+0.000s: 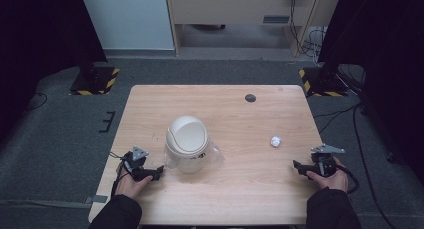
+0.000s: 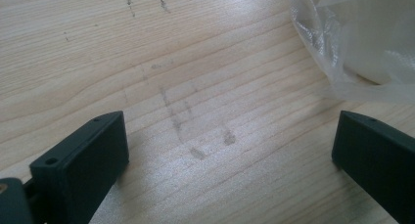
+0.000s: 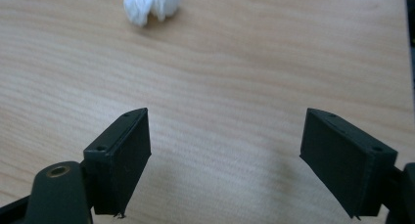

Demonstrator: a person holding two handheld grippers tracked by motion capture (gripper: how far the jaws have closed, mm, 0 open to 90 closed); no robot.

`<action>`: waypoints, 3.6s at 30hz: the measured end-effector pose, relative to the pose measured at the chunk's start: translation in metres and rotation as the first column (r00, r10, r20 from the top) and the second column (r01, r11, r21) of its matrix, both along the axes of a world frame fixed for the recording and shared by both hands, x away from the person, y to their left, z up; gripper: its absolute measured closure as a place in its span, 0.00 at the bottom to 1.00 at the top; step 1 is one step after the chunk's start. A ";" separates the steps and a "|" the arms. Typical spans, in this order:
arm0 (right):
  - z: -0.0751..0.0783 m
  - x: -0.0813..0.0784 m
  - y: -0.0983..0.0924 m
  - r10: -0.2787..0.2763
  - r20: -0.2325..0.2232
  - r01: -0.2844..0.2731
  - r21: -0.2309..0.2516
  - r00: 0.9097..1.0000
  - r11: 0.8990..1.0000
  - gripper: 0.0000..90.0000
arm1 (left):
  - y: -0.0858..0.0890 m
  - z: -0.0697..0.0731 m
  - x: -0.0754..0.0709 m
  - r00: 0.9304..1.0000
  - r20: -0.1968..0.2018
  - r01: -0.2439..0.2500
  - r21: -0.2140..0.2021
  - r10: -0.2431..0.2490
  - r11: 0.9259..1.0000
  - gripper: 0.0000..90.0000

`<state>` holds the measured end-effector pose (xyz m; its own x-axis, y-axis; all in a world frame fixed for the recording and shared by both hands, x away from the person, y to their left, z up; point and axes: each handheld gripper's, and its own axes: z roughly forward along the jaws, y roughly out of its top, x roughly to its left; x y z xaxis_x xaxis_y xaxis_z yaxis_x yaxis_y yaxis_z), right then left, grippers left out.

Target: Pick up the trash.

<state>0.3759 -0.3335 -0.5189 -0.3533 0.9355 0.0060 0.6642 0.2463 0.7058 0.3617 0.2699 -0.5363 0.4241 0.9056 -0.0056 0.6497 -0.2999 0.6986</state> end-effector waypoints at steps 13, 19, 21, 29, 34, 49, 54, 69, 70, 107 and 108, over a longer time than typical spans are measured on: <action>0.036 0.000 0.010 0.046 0.191 -0.069 0.113 0.981 0.991 0.19 | 0.001 0.000 0.000 1.000 -0.001 0.013 -0.001 -0.013 1.000 0.00; 0.049 -0.003 0.013 0.052 0.238 -0.091 0.155 0.970 0.984 0.19 | 0.001 0.000 0.000 1.000 -0.001 0.015 0.000 -0.015 1.000 0.00; 0.054 -0.003 0.014 0.052 0.254 -0.096 0.165 0.966 0.982 0.19 | 0.001 0.000 0.000 1.000 -0.001 0.015 -0.001 -0.015 1.000 0.00; 0.082 -0.003 0.025 0.080 0.328 -0.150 0.194 0.941 0.970 0.18 | 0.002 0.000 0.000 1.000 -0.001 0.015 0.000 -0.015 1.000 0.00; 0.095 -0.003 0.035 0.107 0.353 -0.185 0.197 0.929 0.963 0.17 | 0.001 0.000 0.000 1.000 -0.001 0.015 0.000 -0.015 1.000 0.00; 0.123 -0.003 0.077 0.211 0.394 -0.306 0.194 0.895 0.932 0.15 | 0.001 0.000 0.000 1.000 0.000 0.015 0.003 -0.015 1.000 0.00; 0.128 -0.003 0.085 0.221 0.401 -0.324 0.210 0.889 0.922 0.15 | 0.001 0.000 0.000 1.000 0.000 0.015 0.003 -0.015 1.000 0.00; 0.155 0.011 0.137 0.309 0.431 -0.422 0.197 0.848 0.885 0.16 | 0.001 0.000 0.000 1.000 0.001 0.015 0.004 -0.015 1.000 0.00; 0.157 0.013 0.142 0.313 0.433 -0.427 0.195 0.845 0.883 0.16 | 0.001 0.000 0.000 1.000 0.001 0.015 0.004 -0.015 1.000 0.00; 0.157 0.043 0.236 0.382 0.410 -0.487 0.186 0.828 0.854 0.17 | 0.001 0.000 0.000 1.000 0.001 0.015 0.005 -0.015 1.000 0.00; 0.151 0.042 0.241 0.392 0.402 -0.492 0.183 0.828 0.851 0.17 | 0.001 0.000 0.000 1.000 0.001 0.015 0.005 -0.015 1.000 0.00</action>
<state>0.4180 -0.0921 -0.3680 -0.7541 0.6559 0.0346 0.2375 0.2232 0.9454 0.3616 0.2707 -0.5364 0.4377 0.8991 -0.0008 0.6445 -0.3131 0.6975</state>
